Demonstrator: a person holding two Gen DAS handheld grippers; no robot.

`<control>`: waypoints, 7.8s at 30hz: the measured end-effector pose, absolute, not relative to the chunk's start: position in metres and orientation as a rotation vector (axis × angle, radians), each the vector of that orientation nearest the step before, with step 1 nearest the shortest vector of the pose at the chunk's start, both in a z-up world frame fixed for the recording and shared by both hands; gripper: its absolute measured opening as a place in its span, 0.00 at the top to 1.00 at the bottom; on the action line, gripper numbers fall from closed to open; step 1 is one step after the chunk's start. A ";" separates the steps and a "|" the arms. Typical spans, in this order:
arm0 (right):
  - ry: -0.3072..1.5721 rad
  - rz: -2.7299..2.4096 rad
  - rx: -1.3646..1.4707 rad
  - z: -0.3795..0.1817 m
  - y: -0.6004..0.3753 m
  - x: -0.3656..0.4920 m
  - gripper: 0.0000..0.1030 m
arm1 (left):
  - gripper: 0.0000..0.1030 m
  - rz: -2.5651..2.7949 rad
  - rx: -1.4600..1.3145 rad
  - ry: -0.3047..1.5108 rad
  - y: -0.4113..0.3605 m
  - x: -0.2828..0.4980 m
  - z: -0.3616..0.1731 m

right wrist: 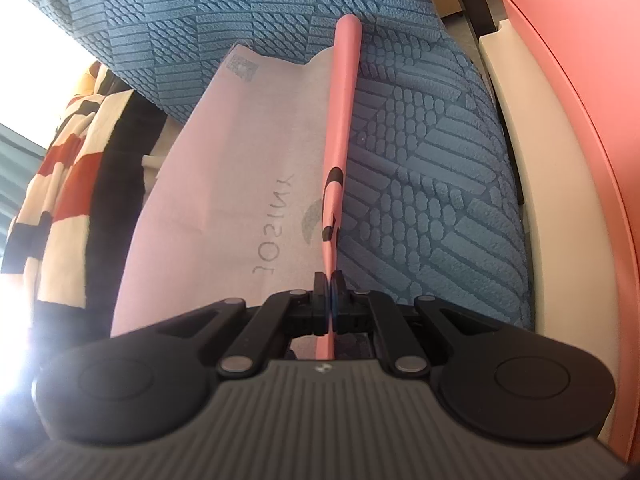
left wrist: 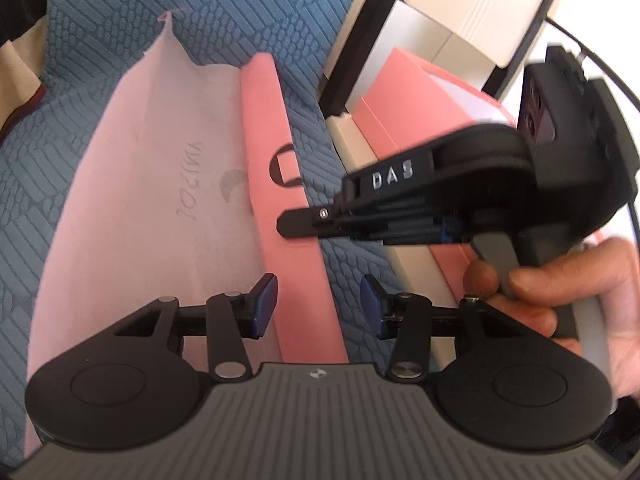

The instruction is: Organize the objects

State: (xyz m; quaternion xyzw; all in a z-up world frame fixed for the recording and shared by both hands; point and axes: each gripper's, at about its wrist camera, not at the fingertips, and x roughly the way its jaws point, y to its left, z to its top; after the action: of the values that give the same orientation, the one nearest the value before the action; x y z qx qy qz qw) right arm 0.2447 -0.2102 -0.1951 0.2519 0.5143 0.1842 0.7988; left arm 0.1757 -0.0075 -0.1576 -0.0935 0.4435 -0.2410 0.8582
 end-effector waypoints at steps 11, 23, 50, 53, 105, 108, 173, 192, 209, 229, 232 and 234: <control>1.071 0.348 0.440 -0.187 -0.207 0.240 0.96 | 0.67 -0.494 -0.081 0.967 -0.025 0.168 -0.168; 1.021 0.316 0.335 -0.178 -0.210 0.229 0.93 | 0.88 -0.522 -0.356 1.025 0.007 0.176 -0.170; 1.000 0.473 0.266 -0.193 -0.165 0.238 0.91 | 0.90 -0.377 -0.623 1.207 0.042 0.193 -0.194; 1.022 0.474 0.274 -0.199 -0.165 0.241 0.91 | 0.88 -0.368 -0.558 1.189 0.038 0.193 -0.188; 1.053 0.434 0.645 -0.205 -0.212 0.249 0.65 | 0.87 -0.295 -0.334 1.085 0.024 0.195 -0.179; 1.069 0.445 0.595 -0.205 -0.207 0.247 0.84 | 0.87 -0.291 -0.327 1.084 0.022 0.196 -0.177; 1.046 0.467 0.453 -0.183 -0.203 0.225 0.92 | 0.88 -0.333 -0.575 1.095 0.024 0.197 -0.189; 1.075 0.450 0.496 -0.187 -0.211 0.227 0.94 | 0.65 -0.483 -0.547 1.050 0.002 0.197 -0.173; 1.075 0.433 0.508 -0.188 -0.211 0.225 0.89 | 0.88 -0.378 -0.551 1.001 0.007 0.195 -0.173; 1.022 0.564 0.451 -0.185 -0.177 0.226 0.87 | 0.91 -0.249 -0.688 1.076 0.043 0.187 -0.177; 1.027 0.571 0.429 -0.186 -0.171 0.226 0.87 | 0.91 -0.230 -0.682 1.079 0.045 0.188 -0.178; 1.032 0.572 0.411 -0.188 -0.168 0.226 0.87 | 0.91 -0.218 -0.680 1.086 0.047 0.190 -0.179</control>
State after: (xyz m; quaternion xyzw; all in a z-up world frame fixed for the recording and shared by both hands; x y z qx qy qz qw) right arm 0.2264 -0.1678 -0.1877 0.1926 0.4833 0.2676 0.8110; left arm 0.1898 0.0472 -0.1793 -0.3168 0.5058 -0.1015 0.7960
